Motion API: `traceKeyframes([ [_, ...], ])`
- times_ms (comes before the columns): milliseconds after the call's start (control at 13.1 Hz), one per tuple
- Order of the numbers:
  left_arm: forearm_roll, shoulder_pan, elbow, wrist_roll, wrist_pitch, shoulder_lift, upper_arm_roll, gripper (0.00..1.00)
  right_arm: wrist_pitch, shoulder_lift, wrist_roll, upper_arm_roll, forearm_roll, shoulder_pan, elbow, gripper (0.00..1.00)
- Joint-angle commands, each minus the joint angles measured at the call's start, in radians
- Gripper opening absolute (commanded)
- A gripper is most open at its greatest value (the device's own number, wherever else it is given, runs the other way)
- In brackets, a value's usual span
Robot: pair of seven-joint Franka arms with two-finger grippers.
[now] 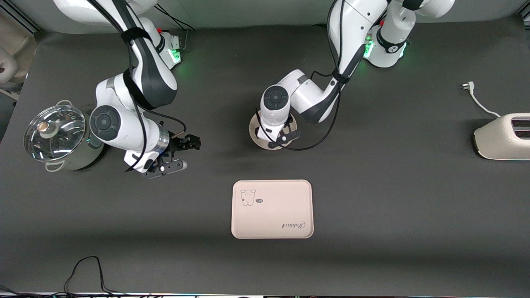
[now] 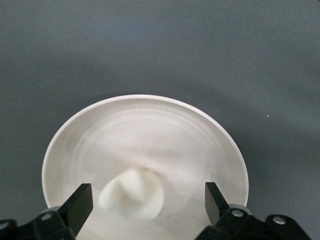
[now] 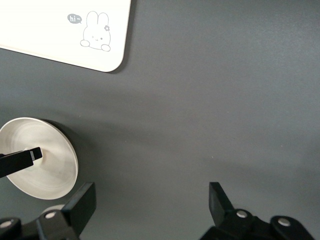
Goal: Place bun in plate and plate on tray
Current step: 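Release the bun onto the plate while the right gripper approaches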
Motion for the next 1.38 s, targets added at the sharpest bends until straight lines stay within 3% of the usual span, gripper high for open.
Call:
traceKeyframes([
  [0,0.016,-0.014,-0.014,-0.028,-0.003,-0.016,0.009,1.00,0.018,0.014,-0.015,-0.009,0.028,0.014,0.009,1.00],
  [153,0.016,-0.003,-0.012,-0.025,-0.027,-0.037,0.014,1.00,0.090,0.048,-0.015,-0.009,0.089,0.026,0.009,1.00],
  [306,0.022,0.053,0.002,-0.009,-0.177,-0.132,0.045,1.00,0.126,0.081,-0.015,-0.009,0.182,0.026,0.008,1.00],
  [689,0.074,0.337,0.040,0.295,-0.352,-0.338,0.060,1.00,0.230,0.176,0.039,-0.010,0.195,0.159,0.003,1.00],
  [918,0.167,0.517,0.051,0.504,-0.376,-0.347,0.062,1.00,0.316,0.224,0.076,-0.009,0.221,0.212,-0.029,1.00],
  [1071,0.163,0.630,0.048,0.659,-0.389,-0.371,0.060,1.00,0.356,0.252,0.087,-0.012,0.267,0.262,-0.046,1.00],
  [1148,0.161,0.641,0.043,0.720,-0.402,-0.390,0.066,1.00,0.403,0.259,0.113,-0.010,0.279,0.267,-0.072,1.00],
  [1301,0.161,0.587,0.028,0.811,-0.467,-0.450,0.165,1.00,0.430,0.266,0.127,-0.009,0.291,0.307,-0.130,1.00],
])
